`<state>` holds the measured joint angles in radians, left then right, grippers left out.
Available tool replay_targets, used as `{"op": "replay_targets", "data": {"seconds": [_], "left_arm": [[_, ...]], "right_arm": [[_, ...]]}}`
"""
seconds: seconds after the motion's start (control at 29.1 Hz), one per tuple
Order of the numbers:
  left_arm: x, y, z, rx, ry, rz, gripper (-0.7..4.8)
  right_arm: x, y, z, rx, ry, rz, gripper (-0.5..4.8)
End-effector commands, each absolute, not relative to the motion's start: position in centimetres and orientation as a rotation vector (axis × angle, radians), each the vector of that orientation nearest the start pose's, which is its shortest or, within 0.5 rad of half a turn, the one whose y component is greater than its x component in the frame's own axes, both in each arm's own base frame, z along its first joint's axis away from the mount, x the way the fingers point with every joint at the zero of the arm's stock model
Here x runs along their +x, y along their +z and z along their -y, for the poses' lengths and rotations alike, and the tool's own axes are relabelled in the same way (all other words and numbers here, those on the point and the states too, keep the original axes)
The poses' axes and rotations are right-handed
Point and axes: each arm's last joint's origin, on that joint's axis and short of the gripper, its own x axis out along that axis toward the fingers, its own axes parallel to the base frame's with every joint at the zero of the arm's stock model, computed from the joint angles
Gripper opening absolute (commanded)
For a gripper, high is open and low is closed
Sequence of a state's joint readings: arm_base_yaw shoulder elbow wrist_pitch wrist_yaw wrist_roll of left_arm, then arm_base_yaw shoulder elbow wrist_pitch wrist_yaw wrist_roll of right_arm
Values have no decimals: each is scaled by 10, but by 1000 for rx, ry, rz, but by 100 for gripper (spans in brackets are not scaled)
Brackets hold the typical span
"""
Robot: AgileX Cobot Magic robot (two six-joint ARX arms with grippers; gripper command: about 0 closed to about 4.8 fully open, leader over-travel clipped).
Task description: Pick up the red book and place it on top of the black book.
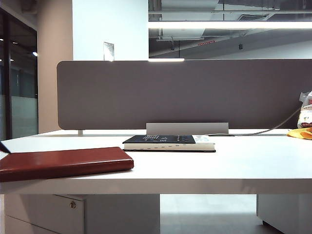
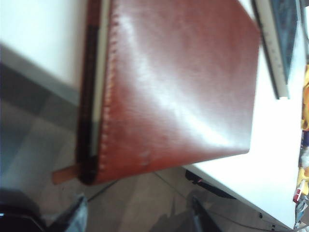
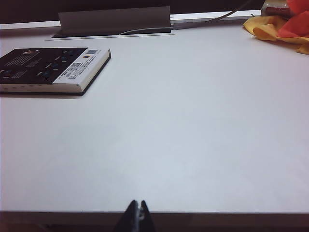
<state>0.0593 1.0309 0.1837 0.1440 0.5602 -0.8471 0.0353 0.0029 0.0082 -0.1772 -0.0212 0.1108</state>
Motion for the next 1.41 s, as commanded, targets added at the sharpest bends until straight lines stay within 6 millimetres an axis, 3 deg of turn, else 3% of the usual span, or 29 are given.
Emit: {"op": "replay_targets", "data": {"seconds": [0.03,0.65,0.79,0.93,1.41], "left_arm": [[166,122,5,-1018,-159,-867,274],[188,125,5,-1028,-193,-852,275],[193,124,4,-1030,-187,-861,284],[195,121,4,-1033,-174,-880,345],[200,111,3,-1013,-136,-899,341]], "right_arm": [[96,149,-4,111,47,-169,0],[96,149,-4,111,47,-170,0],[96,149,-4,111,47,-170,0],[96,149,-4,111,47,-170,0],[96,149,-4,111,47,-170,0]]}}
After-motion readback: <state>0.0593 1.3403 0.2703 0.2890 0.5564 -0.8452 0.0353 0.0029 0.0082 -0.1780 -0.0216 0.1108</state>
